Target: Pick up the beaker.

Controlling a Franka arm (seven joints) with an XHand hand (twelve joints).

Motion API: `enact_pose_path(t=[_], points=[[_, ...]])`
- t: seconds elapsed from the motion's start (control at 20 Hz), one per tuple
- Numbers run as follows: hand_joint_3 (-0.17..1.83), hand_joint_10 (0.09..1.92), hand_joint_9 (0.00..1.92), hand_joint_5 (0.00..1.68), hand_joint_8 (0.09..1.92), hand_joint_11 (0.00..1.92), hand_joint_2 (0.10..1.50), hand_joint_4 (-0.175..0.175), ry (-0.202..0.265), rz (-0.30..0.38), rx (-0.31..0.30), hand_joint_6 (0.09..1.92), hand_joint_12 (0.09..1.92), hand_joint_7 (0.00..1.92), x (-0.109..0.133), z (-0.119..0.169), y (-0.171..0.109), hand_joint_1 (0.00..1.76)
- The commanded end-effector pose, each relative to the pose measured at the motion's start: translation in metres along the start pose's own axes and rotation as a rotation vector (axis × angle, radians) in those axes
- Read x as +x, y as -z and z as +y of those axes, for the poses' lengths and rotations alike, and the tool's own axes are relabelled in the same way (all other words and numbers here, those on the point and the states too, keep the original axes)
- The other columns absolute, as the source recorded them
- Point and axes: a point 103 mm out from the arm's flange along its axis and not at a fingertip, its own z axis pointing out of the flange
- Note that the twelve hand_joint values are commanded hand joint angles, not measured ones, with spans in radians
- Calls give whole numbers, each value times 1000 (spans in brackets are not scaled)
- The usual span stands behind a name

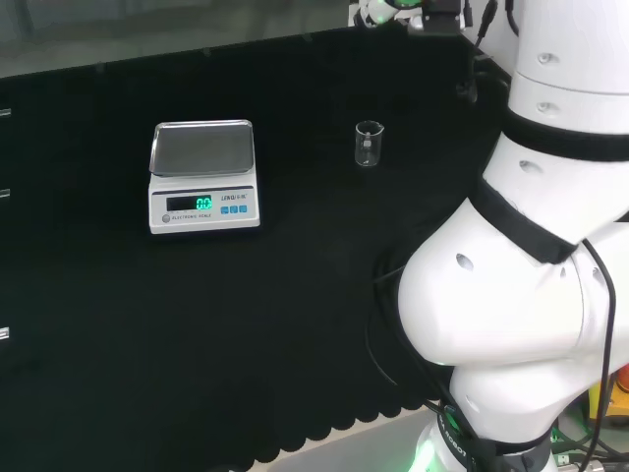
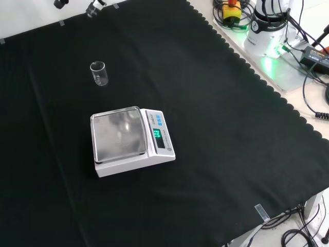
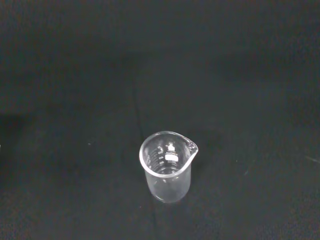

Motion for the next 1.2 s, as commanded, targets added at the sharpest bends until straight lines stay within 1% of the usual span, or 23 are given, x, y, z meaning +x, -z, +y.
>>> enact_pose_path(t=[0.05, 0.2, 0.35, 0.55, 0.8, 1.2], points=[[356, 887, 250, 352, 777, 204, 915, -65, -47, 19, 21, 87, 1454, 96, -3, 41, -32, 477], [358, 887, 249, 342, 777, 203, 914, -64, -45, 15, 43, 87, 1454, 93, 2, 47, -42, 480], [360, 888, 248, 335, 777, 203, 913, -64, -39, 22, 49, 87, 1455, 90, 1, 46, -51, 481], [363, 888, 246, 328, 777, 203, 912, -64, -43, 27, 70, 87, 1456, 87, -1, 43, -64, 483], [370, 890, 244, 326, 779, 202, 909, -64, -46, 32, 105, 87, 1456, 84, 4, 39, -82, 484], [380, 892, 242, 323, 780, 202, 904, -63, -53, 43, 146, 87, 1457, 78, 12, 41, -111, 485]])
